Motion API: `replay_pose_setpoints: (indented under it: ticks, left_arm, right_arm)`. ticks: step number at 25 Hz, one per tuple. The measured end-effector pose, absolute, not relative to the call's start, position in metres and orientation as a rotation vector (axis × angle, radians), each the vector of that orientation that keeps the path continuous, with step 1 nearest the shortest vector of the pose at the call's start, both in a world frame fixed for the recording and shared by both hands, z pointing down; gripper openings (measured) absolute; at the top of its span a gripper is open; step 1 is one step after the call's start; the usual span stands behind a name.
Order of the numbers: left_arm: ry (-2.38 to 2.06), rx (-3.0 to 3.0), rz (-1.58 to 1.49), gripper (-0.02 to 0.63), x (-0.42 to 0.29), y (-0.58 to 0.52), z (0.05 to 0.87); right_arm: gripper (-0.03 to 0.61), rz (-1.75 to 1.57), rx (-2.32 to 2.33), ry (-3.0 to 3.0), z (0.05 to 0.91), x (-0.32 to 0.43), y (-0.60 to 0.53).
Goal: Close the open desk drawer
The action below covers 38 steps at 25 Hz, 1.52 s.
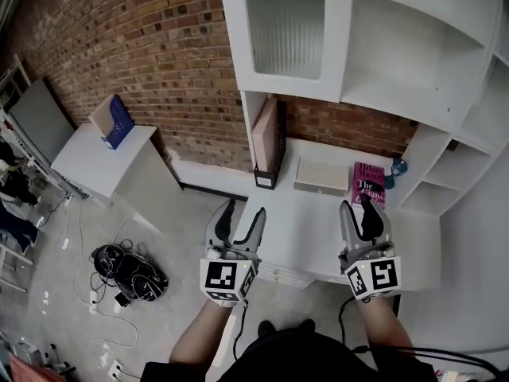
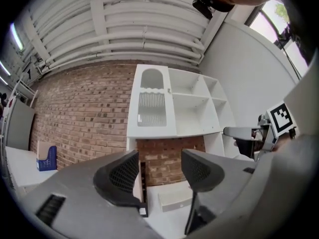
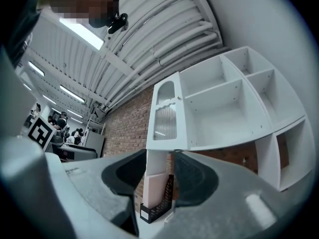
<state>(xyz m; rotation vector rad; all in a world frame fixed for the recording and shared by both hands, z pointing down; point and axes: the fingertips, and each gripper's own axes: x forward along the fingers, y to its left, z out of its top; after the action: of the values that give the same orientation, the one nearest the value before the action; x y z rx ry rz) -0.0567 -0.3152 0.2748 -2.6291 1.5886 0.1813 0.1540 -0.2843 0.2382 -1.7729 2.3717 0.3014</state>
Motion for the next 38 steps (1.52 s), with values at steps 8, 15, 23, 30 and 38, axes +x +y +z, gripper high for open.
replay_pose_setpoints:
  ticks: [8, 15, 23, 30, 38]
  left_arm:
    - [1.517, -2.592, 0.266, 0.264, -0.04, -0.307, 0.231]
    - [1.524, -2.603, 0.275, 0.264, -0.032, -0.306, 0.237]
    - [1.537, -2.653, 0.302, 0.264, -0.029, -0.306, 0.239]
    - [1.537, -2.664, 0.285, 0.264, -0.03, -0.308, 0.246]
    - [1.555, -2.665, 0.272, 0.264, -0.032, -0.309, 0.253]
  right_arm:
    - [0.172, 0.424, -1.743, 2.349, 0.207, 0.154, -0.274]
    - [0.164, 0.449, -1.755, 2.345, 0.207, 0.164, -0.269]
    - [0.164, 0.487, -1.781, 2.342, 0.208, 0.169, -0.269]
    - [0.176, 0.501, -1.787, 2.392, 0.214, 0.16, -0.272]
    - [0.166, 0.473, -1.776, 2.406, 0.218, 0.158, -0.273]
